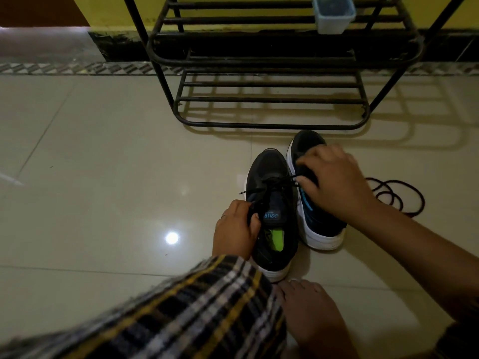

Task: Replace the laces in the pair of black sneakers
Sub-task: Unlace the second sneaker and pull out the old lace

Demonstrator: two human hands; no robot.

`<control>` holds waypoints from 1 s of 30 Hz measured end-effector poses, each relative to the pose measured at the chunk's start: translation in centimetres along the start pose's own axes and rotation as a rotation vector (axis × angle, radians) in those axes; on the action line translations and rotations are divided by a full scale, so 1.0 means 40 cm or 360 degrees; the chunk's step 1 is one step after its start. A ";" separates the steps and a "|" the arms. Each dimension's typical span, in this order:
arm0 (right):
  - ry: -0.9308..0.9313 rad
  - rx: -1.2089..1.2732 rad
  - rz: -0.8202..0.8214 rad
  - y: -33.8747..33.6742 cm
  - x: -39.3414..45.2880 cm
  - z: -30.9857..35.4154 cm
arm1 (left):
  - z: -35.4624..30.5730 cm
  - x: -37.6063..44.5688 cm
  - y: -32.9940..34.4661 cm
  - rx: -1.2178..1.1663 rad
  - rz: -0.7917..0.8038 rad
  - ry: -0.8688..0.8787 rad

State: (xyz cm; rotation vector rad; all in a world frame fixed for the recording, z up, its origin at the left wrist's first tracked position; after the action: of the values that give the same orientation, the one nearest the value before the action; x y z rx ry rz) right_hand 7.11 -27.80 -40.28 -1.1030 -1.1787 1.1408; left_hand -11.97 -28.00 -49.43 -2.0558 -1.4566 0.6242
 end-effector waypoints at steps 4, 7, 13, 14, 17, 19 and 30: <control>-0.0114 -0.0040 0.0289 0.054 0.019 0.082 | 0.000 -0.002 -0.001 0.0035 0.0011 0.0013; 0.0015 -0.0027 0.0349 0.070 0.035 0.084 | 0.002 0.000 -0.001 0.0029 0.0029 0.0002; 0.0183 0.0134 0.0321 0.060 0.038 0.070 | 0.006 -0.001 0.002 0.0004 0.0007 -0.0001; 0.0183 0.0150 0.0318 0.058 0.036 0.070 | 0.006 -0.002 0.003 0.0003 0.0009 -0.0005; 0.0189 0.0238 0.0295 0.051 0.029 0.069 | 0.004 -0.002 0.001 -0.0006 0.0014 0.0001; 0.0192 0.0284 0.0271 0.045 0.022 0.064 | 0.006 -0.003 0.000 -0.0011 0.0015 -0.0001; 0.0386 0.0319 0.0005 -0.012 0.023 -0.034 | 0.003 -0.004 -0.003 -0.0038 -0.0002 0.0016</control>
State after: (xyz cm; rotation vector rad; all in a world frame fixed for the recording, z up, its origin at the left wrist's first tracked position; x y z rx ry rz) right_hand 8.54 -26.99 -39.82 -1.0552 -0.8556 1.0687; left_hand -12.20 -28.11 -49.43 -2.0730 -1.4659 0.5978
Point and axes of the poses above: each hand's wrist, its own x-axis towards the middle knuckle, its own y-axis out of the palm, z = x × y, the point moved 2 cm from there along x, towards the middle knuckle, and after that the axes turned 7 degrees about -x, right-handed, at the moved point
